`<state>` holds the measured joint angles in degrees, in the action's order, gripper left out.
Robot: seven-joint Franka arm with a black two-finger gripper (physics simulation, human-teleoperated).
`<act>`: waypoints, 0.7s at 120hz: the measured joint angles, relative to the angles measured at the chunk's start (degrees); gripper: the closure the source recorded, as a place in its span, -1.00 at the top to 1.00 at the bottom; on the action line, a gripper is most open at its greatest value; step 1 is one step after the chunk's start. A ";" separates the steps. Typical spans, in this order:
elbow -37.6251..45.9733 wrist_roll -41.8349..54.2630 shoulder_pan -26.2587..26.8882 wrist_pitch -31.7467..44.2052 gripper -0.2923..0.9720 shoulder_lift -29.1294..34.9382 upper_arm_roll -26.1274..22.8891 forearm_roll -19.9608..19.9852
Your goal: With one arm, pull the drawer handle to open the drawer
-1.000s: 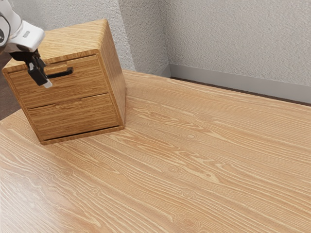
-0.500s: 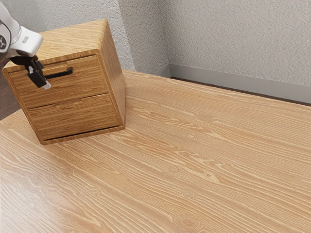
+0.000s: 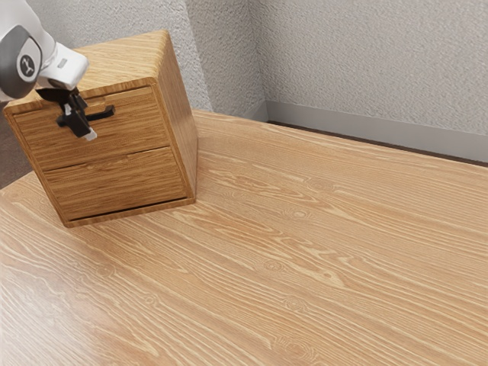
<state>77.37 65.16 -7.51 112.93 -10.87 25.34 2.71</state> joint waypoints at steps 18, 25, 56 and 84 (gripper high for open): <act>1.64 0.05 -0.06 -0.77 0.54 0.07 -0.64 -0.11; 2.13 0.03 -0.20 -0.98 0.54 0.02 -0.52 -0.17; 3.55 -0.16 -0.28 -1.36 0.53 0.36 -1.60 -0.09; 12.05 -0.29 -0.95 -1.66 0.34 9.37 -5.85 -0.39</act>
<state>89.42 64.87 -8.46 111.27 -1.50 19.49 2.33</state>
